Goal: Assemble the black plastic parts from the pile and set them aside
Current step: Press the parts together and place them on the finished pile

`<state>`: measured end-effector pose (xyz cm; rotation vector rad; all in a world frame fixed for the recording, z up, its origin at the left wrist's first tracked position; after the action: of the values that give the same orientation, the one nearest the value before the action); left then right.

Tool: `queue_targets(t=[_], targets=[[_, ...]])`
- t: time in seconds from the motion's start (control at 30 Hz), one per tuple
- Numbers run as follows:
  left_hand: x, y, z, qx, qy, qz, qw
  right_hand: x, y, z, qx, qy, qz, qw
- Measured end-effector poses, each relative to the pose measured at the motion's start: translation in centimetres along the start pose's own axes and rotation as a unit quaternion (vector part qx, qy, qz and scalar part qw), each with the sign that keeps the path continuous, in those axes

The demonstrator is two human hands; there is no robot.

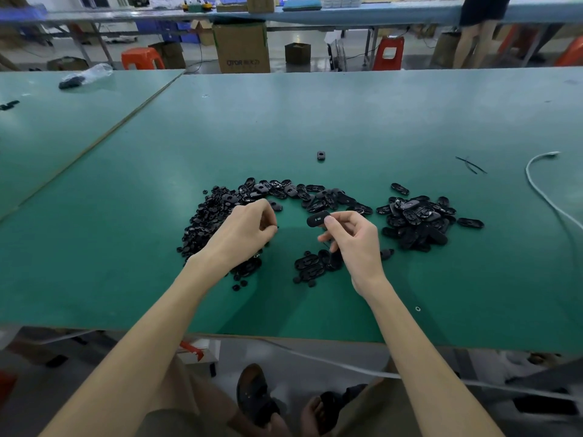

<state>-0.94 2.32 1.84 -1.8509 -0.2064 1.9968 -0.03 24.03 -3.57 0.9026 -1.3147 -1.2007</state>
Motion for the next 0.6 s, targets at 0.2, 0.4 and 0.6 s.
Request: queue_targets(t=[0.2,0.4,0.6], targets=[[0.0,-2.5,-0.2,0.019,-0.012,-0.152,0.988,0.1,-0.2,0.1,-0.003,0.001,0.012,1.0],[0.3,-3.7,-0.2,0.041,-0.031,-0.194,0.98,0.1,-0.4,0.1,-0.007,0.006,0.014,1.0],[0.6,-4.1,-0.2,0.045,-0.041,-0.192,0.98,0.1,-0.3,0.1,-0.005,0.012,0.018,1.0]])
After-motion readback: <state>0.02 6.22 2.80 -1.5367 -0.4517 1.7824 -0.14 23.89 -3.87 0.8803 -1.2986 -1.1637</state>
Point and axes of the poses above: each hand's wrist, its own z-axis towards the middle knuckle, its own x-axis out of the palm, y = z × x, the point moved 4 cm from there along z, towards the middle knuckle, and after that the axes turned 11 degrees about z, right-handed, at the moved point
